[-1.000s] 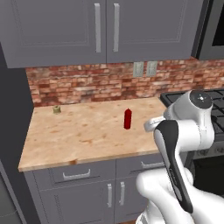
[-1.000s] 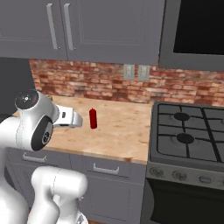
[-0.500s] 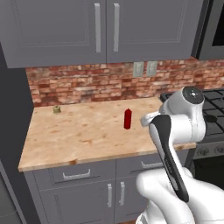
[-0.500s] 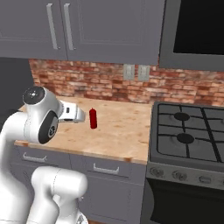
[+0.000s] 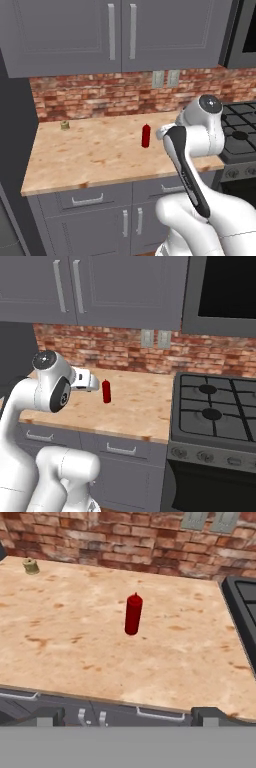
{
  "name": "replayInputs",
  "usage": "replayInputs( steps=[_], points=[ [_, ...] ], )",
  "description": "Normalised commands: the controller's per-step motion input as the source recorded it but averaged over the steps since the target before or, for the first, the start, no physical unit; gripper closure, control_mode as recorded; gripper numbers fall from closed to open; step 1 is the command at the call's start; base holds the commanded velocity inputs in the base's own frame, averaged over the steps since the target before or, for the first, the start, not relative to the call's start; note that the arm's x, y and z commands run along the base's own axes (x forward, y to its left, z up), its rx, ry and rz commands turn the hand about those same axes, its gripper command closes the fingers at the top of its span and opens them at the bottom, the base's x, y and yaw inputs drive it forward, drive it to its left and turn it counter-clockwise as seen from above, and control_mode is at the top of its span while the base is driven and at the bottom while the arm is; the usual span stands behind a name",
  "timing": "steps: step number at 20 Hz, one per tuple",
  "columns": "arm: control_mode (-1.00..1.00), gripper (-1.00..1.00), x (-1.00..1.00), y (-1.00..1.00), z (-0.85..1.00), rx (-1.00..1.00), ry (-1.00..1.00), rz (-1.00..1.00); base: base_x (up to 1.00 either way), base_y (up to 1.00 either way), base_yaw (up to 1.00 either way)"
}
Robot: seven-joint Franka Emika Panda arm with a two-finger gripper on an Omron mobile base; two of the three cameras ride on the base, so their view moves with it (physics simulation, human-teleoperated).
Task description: Pick the ketchup and syrup bottle from the counter and place them in the cabinet.
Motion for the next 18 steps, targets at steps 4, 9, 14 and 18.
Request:
replayInputs(
  steps=[4,9,14,18],
  points=[
    [-1.0,-1.0,0.29,0.04,-0.13,0.0,0.0,0.0,0.0,0.0,0.0],
    [-1.0,-1.0,0.21,0.03,-0.24,0.0,0.0,0.0,0.0,0.0,0.0],
    [-1.0,-1.0,0.16,0.02,-0.34,0.0,0.0,0.0,0.0,0.0,0.0],
    [-1.0,-1.0,0.09,0.02,-0.29,0.0,0.0,0.0,0.0,0.0,0.0]
  ],
)
